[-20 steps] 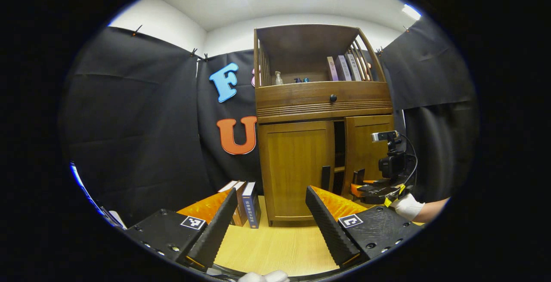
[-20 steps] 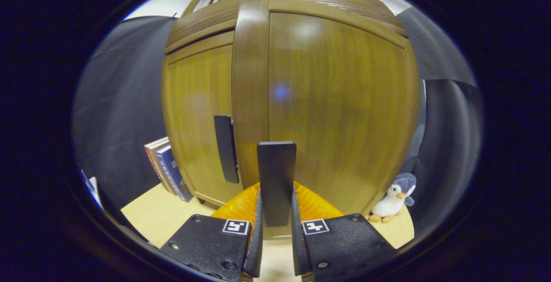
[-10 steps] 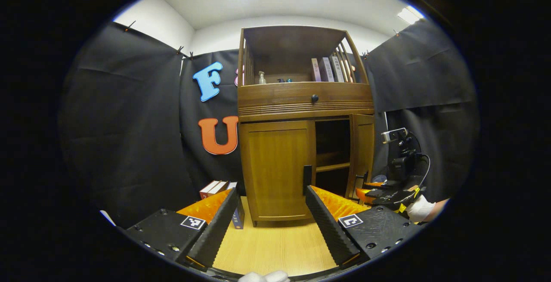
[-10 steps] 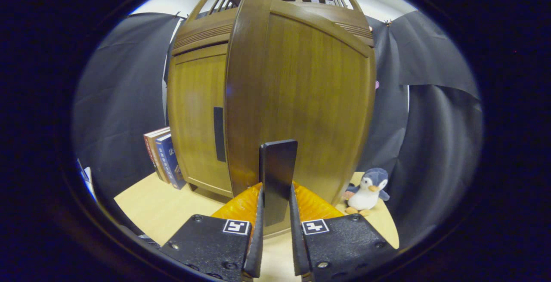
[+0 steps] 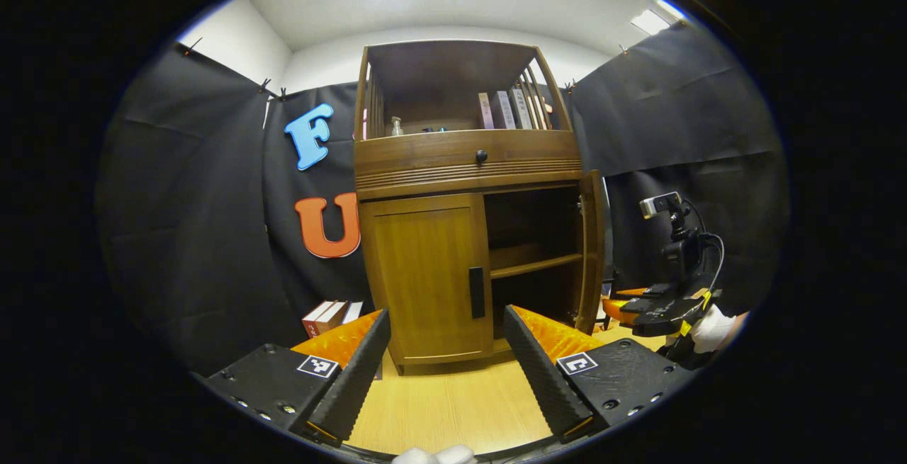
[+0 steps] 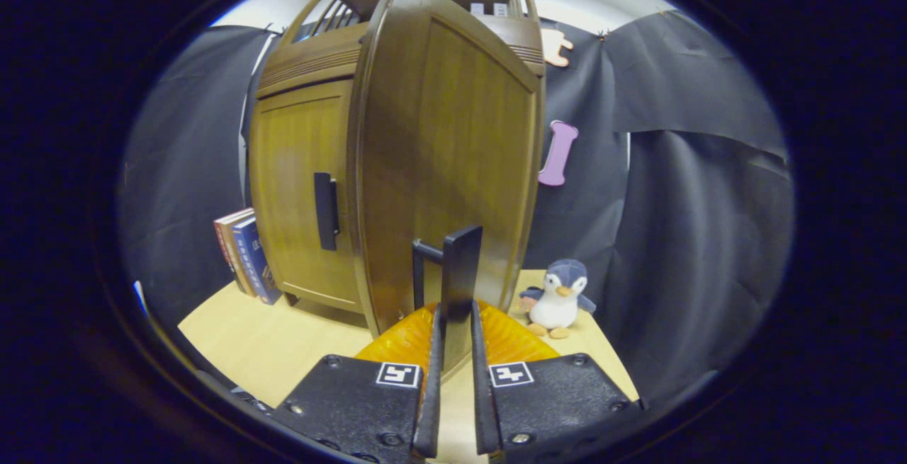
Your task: Open the right door of the double-door shoe cabinet with the right hand, and open the left door with the left hand.
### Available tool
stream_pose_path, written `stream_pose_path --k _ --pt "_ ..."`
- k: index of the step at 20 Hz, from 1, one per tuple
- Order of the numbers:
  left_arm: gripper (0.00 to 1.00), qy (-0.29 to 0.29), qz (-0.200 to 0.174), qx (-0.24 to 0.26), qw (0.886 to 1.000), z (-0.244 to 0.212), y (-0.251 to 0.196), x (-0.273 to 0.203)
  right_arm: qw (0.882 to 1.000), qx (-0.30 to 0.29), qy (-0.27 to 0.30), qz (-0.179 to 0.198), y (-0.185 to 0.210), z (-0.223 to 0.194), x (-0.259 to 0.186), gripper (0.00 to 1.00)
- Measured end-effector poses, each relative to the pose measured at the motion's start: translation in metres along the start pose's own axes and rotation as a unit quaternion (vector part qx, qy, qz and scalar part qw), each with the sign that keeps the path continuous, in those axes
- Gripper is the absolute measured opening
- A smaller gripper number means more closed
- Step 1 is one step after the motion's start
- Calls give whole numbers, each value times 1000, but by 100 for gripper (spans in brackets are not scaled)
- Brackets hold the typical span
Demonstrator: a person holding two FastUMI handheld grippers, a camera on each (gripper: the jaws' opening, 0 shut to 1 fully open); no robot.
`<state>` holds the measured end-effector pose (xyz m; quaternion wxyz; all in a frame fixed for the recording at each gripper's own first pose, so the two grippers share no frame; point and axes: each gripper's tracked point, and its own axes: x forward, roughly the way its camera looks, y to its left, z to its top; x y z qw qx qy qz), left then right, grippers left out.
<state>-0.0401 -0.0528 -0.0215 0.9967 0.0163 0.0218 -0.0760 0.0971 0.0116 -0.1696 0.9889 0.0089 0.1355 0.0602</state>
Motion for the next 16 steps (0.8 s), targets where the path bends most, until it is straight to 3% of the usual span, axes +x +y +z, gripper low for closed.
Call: stream_pose_path --k 5,6,8,11,16 --pt "96 2 -33 -14 999 -7 -24 9 1000 21 8 -21 -39 -4 -10 13" --pt "100 0 -38 -18 999 -7 -29 10 999 24 11 -26 -47 -5 -12 10" --pt "96 0 -43 -23 999 -9 -38 14 999 28 16 -31 -63 -6 -16 6" --pt "100 -3 -45 -30 999 -10 -53 20 999 26 19 -34 -94 -4 -15 4" --pt "96 -1 -19 -33 999 -4 -78 32 999 39 17 17 -132 -5 -11 4"
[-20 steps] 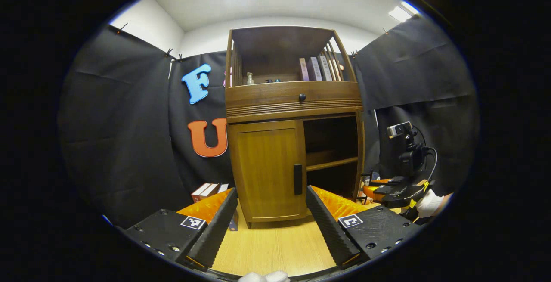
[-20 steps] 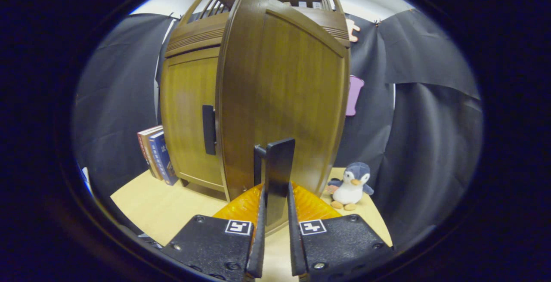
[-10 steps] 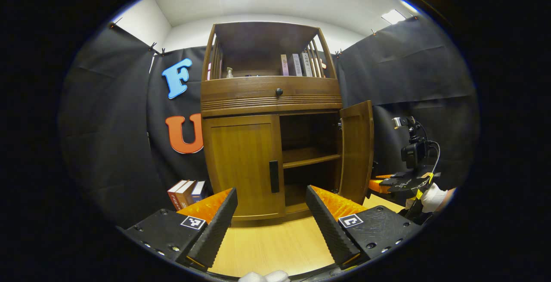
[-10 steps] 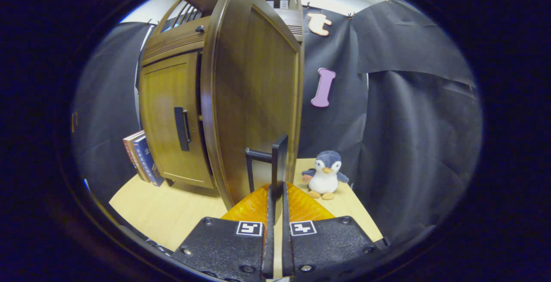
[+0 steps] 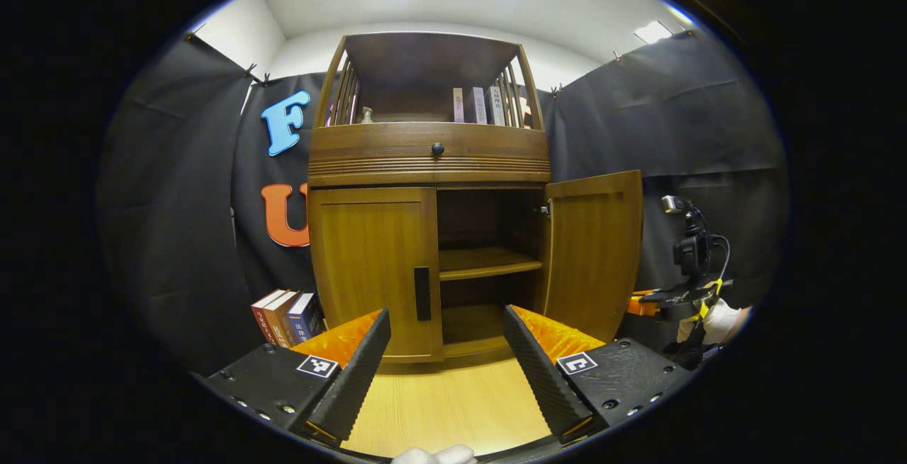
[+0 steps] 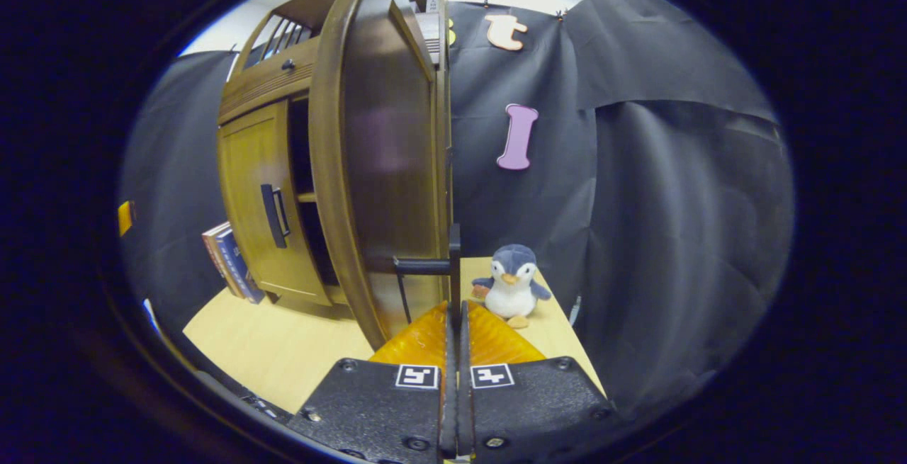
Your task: Open the right door of the double-door shoe cabinet with the right hand, and open the left door with the left hand.
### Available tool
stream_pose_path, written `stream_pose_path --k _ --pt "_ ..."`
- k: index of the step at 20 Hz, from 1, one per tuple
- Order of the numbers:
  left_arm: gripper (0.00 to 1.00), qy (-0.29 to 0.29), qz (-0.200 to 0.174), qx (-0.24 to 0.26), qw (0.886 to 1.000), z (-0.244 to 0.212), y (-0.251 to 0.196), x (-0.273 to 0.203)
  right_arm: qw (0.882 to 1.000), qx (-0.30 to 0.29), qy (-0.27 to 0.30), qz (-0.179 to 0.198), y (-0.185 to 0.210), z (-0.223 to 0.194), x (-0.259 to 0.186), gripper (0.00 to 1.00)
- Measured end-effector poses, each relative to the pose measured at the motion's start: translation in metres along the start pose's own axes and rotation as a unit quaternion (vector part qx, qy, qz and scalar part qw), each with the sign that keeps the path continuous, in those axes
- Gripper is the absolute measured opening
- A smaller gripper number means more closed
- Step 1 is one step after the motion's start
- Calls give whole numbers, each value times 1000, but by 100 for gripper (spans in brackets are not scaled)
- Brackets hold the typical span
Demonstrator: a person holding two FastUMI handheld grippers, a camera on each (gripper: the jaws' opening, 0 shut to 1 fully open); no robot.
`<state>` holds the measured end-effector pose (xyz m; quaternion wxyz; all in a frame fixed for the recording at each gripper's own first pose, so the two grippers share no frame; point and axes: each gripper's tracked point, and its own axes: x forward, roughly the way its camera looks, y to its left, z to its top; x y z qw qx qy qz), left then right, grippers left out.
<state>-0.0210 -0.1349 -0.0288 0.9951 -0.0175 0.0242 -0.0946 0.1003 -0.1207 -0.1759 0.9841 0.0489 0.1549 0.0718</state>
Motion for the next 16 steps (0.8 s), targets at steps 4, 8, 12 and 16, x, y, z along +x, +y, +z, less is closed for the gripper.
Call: stream_pose_path --k 4,8,12,16 --pt "96 -5 38 -14 999 9 -27 -3 999 2 10 53 -27 2 7 4" --pt "96 -3 79 -22 997 10 -52 -14 991 -32 22 128 -27 2 5 4" --pt "96 1 122 -14 992 8 -67 -28 983 -63 19 171 -40 -2 -11 12" --pt "96 10 147 0 989 12 -71 -32 984 -78 5 158 -73 11 -45 40"
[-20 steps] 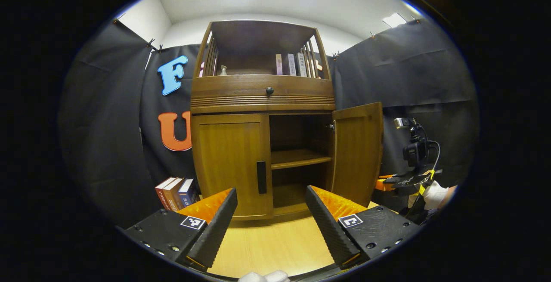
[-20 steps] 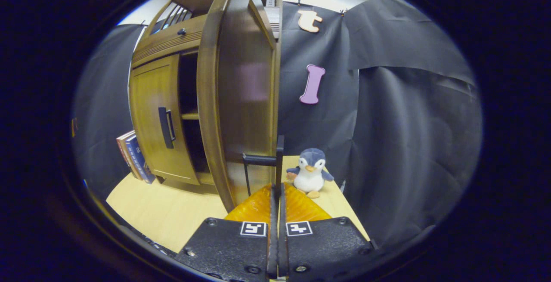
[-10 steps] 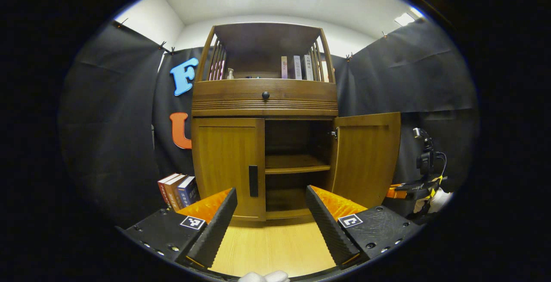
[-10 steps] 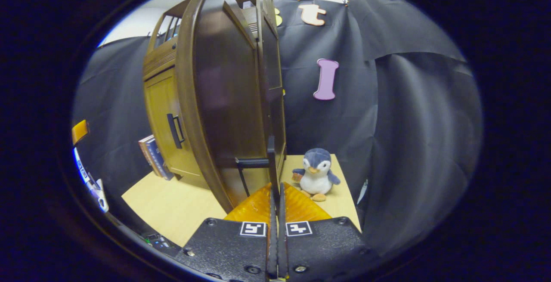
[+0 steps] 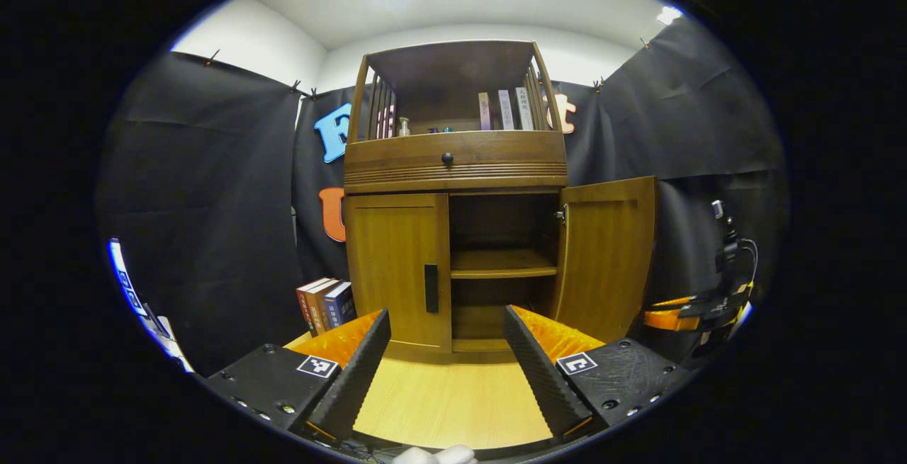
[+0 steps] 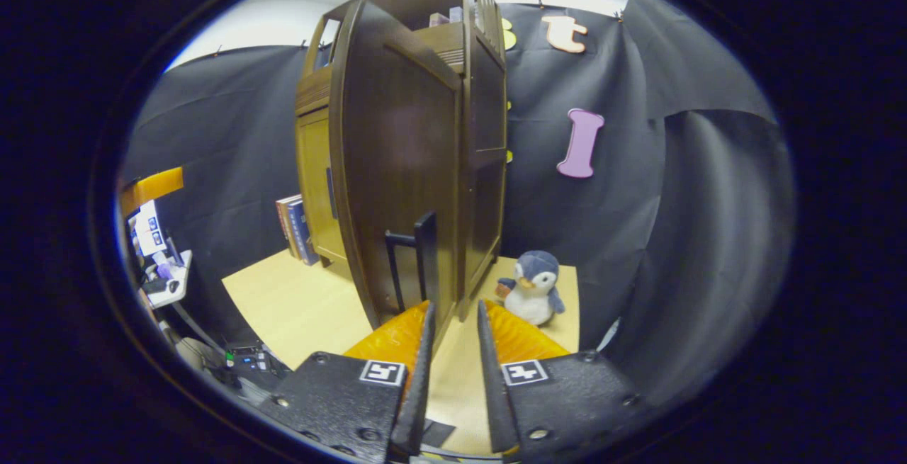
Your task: Open the right door of the double-door shoe cabinet with the right hand, and open the left door with the left hand.
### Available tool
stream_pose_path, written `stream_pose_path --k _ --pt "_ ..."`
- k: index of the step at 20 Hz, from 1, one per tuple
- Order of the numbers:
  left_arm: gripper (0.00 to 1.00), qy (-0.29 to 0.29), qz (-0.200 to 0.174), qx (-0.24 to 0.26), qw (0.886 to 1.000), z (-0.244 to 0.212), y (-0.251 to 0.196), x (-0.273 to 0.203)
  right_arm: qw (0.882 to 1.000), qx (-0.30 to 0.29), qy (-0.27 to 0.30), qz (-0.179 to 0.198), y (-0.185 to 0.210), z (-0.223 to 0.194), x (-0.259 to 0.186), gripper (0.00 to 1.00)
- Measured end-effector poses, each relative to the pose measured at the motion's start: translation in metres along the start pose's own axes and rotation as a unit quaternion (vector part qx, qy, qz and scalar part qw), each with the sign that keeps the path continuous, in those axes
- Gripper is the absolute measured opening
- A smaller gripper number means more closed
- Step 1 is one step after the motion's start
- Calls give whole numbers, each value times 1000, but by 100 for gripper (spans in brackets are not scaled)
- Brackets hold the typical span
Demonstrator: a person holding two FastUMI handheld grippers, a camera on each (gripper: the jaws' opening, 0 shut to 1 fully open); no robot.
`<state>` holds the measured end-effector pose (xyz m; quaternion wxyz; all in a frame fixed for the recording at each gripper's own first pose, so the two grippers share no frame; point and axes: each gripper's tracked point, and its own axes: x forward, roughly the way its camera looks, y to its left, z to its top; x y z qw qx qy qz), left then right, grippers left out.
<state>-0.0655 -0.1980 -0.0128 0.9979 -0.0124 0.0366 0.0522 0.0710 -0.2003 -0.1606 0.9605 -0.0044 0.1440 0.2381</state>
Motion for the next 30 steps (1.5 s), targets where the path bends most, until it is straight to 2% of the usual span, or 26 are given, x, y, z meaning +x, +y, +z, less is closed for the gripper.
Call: stream_pose_path --k 1,2,4,8,11,13,16,20,23,25,28,30 --pt "96 -1 1 1 1000 2 0 1 1000 6 -8 -4 2 7 -10 46" --pt "96 -2 2 3 1000 5 1 2 1000 13 -14 -9 3 12 -18 58" --pt "96 -2 10 8 1000 5 10 8 999 28 -30 -17 13 25 -31 72" --pt "96 -3 17 8 1000 4 36 23 997 43 -57 -42 45 53 -48 90" --pt "96 -3 4 25 1000 -1 61 45 992 57 -84 -71 80 74 -53 94" --pt "96 3 -8 28 1000 -7 81 64 987 66 -99 -106 99 88 -47 96" --pt "96 6 -30 36 999 -13 107 92 982 61 -113 -139 141 97 -38 96" --pt "96 17 -65 16 998 -35 126 133 975 73 -111 -177 190 92 -15 98" --pt "100 22 -80 -1 997 -47 125 168 974 77 -99 -187 220 88 -3 96" --pt "96 10 -86 -7 996 -53 118 198 975 67 -90 -191 234 90 5 98" --pt "95 -8 -99 -24 995 -59 96 243 975 60 -66 -203 238 89 12 96" --pt "95 0 -105 -31 994 -69 81 272 975 60 -59 -204 241 93 14 98"
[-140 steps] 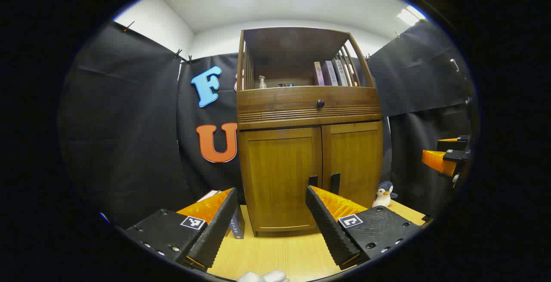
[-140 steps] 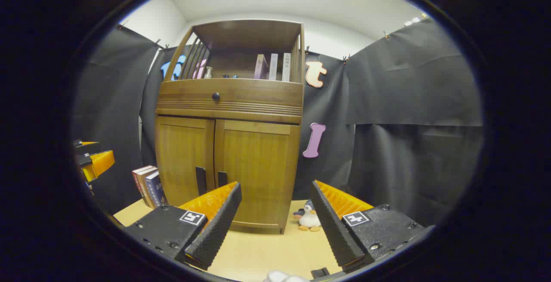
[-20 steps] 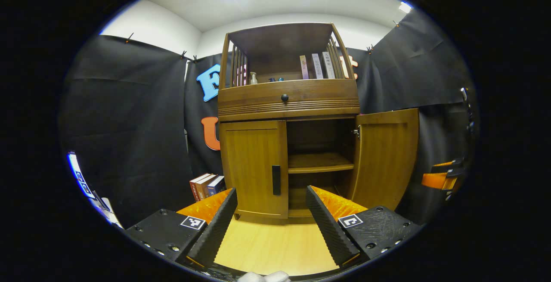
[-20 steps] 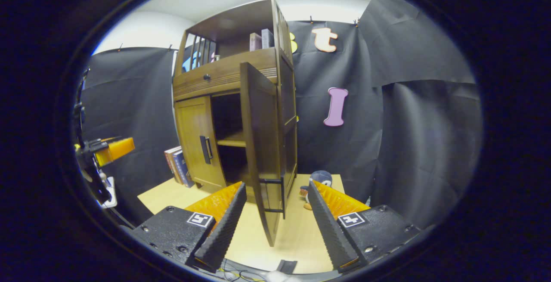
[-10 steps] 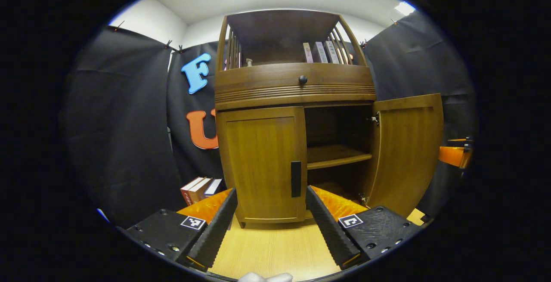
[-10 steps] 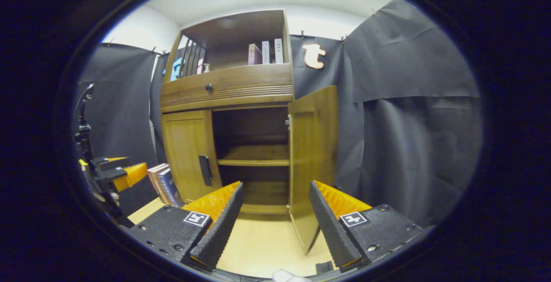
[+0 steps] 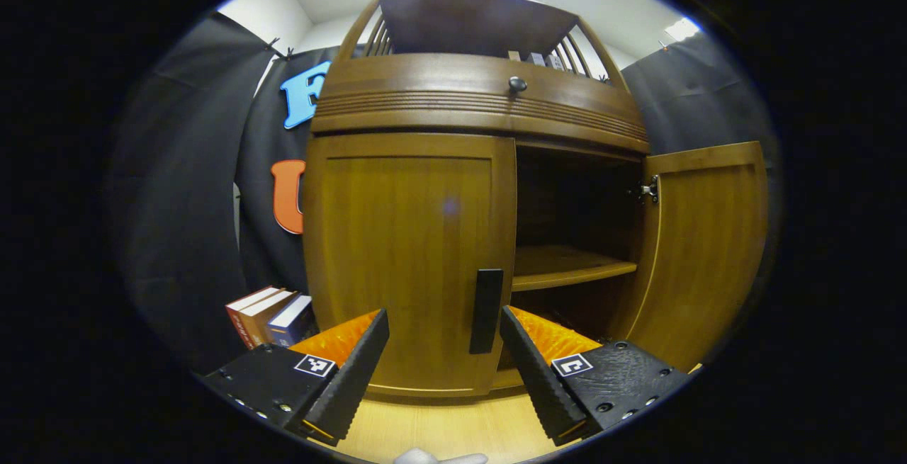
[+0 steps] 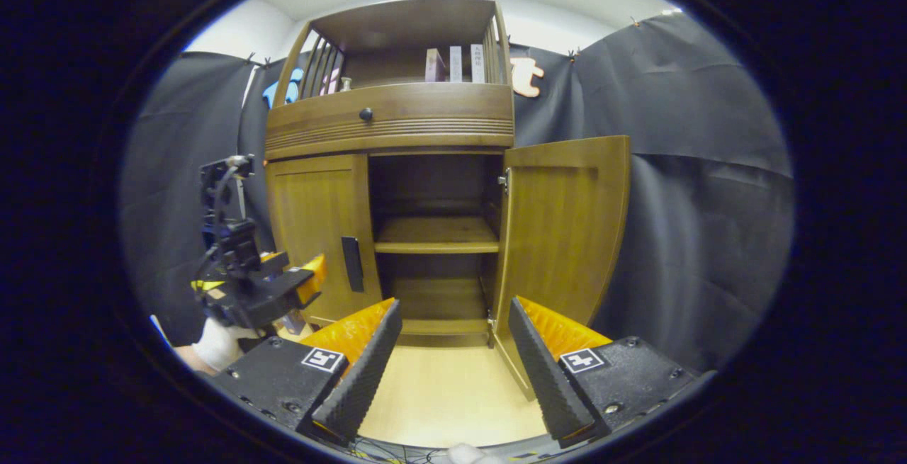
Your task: Open the right door of the double-door shoe cabinet with the right hand, and open the left door with the left hand.
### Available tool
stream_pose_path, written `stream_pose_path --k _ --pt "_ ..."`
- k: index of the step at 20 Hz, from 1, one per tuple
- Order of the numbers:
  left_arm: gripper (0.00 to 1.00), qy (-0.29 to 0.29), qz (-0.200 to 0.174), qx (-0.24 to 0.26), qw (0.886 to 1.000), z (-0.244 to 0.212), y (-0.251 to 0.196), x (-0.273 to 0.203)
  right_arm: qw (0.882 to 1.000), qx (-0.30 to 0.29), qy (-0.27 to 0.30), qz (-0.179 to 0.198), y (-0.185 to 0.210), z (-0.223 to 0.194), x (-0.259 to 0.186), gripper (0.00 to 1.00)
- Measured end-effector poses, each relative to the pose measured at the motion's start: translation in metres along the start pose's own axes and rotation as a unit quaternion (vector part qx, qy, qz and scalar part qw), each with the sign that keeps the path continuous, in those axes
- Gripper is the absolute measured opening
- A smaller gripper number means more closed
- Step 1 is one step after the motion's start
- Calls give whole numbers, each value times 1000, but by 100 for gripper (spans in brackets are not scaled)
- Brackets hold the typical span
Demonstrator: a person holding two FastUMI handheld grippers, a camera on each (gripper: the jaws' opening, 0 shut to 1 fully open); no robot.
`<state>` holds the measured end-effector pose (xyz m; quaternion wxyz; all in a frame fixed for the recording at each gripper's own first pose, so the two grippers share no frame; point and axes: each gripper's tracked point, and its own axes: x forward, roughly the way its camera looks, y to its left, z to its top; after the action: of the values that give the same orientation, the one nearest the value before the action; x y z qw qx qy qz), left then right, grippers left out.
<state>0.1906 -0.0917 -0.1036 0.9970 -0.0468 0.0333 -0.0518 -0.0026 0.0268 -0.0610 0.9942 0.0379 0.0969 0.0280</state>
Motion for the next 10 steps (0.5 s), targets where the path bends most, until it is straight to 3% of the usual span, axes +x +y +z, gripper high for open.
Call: stream_pose_path --k 7,8,10 --pt "95 12 -23 -5 1000 -23 -36 83 999 -20 16 -47 -22 3 8 98" --pt "93 14 -24 -5 1000 -25 -39 89 998 -20 18 -54 -27 1 8 96" --pt "79 18 -32 -7 999 -28 -44 100 998 -14 23 -62 -34 0 8 98"
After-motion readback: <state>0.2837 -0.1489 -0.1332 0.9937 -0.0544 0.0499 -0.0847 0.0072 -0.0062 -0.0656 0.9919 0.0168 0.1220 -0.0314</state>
